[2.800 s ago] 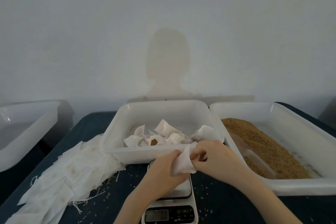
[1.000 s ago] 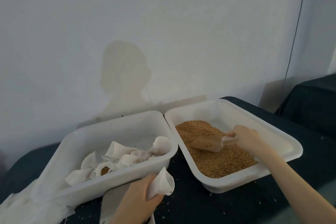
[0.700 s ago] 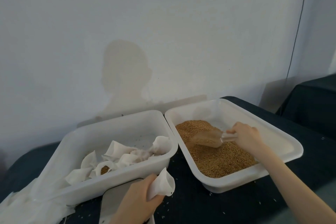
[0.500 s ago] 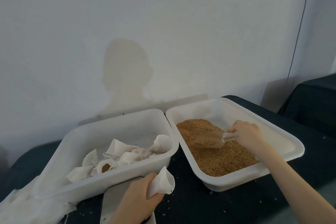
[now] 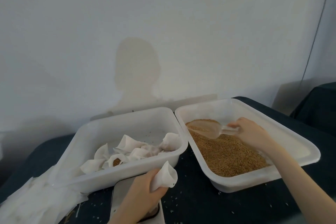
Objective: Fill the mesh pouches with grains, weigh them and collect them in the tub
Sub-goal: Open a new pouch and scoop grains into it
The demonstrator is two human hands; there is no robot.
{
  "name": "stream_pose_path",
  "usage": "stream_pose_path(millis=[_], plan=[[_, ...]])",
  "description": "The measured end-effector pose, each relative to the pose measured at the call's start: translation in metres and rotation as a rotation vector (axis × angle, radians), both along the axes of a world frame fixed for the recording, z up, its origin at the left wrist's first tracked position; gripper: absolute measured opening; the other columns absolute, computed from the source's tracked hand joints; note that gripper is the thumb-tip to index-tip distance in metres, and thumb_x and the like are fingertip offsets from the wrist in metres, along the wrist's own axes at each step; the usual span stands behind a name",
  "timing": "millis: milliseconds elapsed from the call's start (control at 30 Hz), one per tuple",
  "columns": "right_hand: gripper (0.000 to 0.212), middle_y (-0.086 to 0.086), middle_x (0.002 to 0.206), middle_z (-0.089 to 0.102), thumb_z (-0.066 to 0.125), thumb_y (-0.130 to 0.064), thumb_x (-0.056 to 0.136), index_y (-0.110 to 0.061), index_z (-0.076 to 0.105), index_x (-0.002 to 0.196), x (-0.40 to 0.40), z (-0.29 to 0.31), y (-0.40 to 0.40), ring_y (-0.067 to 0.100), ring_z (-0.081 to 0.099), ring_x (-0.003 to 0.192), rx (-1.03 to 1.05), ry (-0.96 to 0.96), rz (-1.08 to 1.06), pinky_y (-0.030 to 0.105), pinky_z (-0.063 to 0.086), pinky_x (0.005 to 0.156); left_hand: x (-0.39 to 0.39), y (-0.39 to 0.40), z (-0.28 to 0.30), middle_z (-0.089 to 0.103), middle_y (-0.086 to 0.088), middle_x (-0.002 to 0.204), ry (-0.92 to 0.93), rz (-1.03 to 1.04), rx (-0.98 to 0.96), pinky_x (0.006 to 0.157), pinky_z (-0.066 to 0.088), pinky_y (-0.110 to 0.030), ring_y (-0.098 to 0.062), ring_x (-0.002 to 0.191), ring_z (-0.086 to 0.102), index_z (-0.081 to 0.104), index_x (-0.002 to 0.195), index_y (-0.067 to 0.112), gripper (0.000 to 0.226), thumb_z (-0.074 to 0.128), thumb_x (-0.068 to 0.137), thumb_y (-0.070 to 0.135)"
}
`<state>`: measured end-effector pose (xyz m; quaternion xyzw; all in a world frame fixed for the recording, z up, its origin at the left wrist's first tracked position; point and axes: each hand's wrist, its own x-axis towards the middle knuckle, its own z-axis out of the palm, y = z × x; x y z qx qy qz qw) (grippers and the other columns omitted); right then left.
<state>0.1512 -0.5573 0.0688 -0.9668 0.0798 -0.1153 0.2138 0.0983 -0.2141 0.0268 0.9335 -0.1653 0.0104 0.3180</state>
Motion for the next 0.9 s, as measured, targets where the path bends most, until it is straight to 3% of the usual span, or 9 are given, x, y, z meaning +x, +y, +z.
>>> stream_pose_path(millis=[67,133,200,300,433,700,900], plan=[[0.028,-0.007,0.101,0.054,0.061,-0.019,0.091,-0.026,0.065,0.118,-0.003,0.012,0.007,0.011,0.056,0.084,0.058,-0.032,0.103,0.026,0.046,0.074,-0.001,0.006,-0.001,0.06,0.021,0.082,-0.016,-0.012,-0.049,0.076,0.038,-0.001,0.02,0.086,0.051,0.049,0.088,0.048,0.012,0.06,0.087,0.042],[0.025,-0.008,0.106,0.057,0.064,-0.021,0.09,-0.033,0.064,0.112,-0.009,0.025,0.015,0.011,0.058,0.093,0.153,-0.03,0.239,0.026,0.048,0.08,-0.002,0.012,-0.002,0.061,0.021,0.077,-0.004,0.027,-0.087,0.071,0.039,-0.003,0.019,0.083,0.052,0.051,0.083,0.045,0.01,0.061,0.085,0.044],[0.03,-0.018,0.108,0.058,0.065,-0.017,0.089,-0.043,0.062,0.104,-0.015,0.035,0.023,0.002,0.057,0.099,0.262,0.034,0.378,0.021,0.046,0.081,0.0,0.017,0.0,0.059,0.026,0.08,0.025,0.053,-0.104,0.067,0.039,-0.002,0.021,0.084,0.05,0.048,0.087,0.049,0.013,0.06,0.086,0.044],[0.035,-0.03,0.108,0.059,0.066,-0.018,0.088,-0.048,0.064,0.106,-0.02,0.044,0.033,-0.008,0.054,0.105,0.315,0.182,0.512,0.019,0.041,0.089,0.003,0.024,0.001,0.059,0.025,0.092,0.054,0.078,-0.134,0.067,0.041,-0.01,0.007,0.086,0.056,0.047,0.1,0.049,0.02,0.06,0.085,0.045],[0.036,-0.033,0.106,0.058,0.069,-0.014,0.085,-0.044,0.066,0.105,-0.021,0.05,0.049,-0.012,0.054,0.104,0.192,0.236,0.611,0.011,0.042,0.085,0.003,0.034,0.001,0.059,0.023,0.096,0.043,0.108,-0.171,0.076,0.044,-0.018,0.003,0.089,0.056,0.049,0.109,0.041,0.029,0.061,0.084,0.046],[0.035,-0.026,0.106,0.061,0.07,-0.013,0.083,-0.043,0.068,0.103,-0.021,0.053,0.071,-0.009,0.058,0.103,0.208,0.264,0.657,0.021,0.048,0.093,0.002,0.045,0.003,0.055,0.031,0.089,-0.011,0.099,-0.05,0.063,0.039,-0.009,0.014,0.082,0.053,0.035,0.099,0.056,0.032,0.052,0.074,0.066],[0.041,-0.019,0.11,0.06,0.066,-0.011,0.084,-0.047,0.066,0.105,-0.019,0.058,0.089,-0.006,0.055,0.106,0.106,0.266,0.676,0.027,0.045,0.099,0.004,0.046,0.003,0.048,0.03,0.088,-0.085,0.083,0.046,0.064,0.039,-0.01,0.011,0.081,0.05,0.032,0.128,0.042,0.057,0.046,0.078,0.064]])
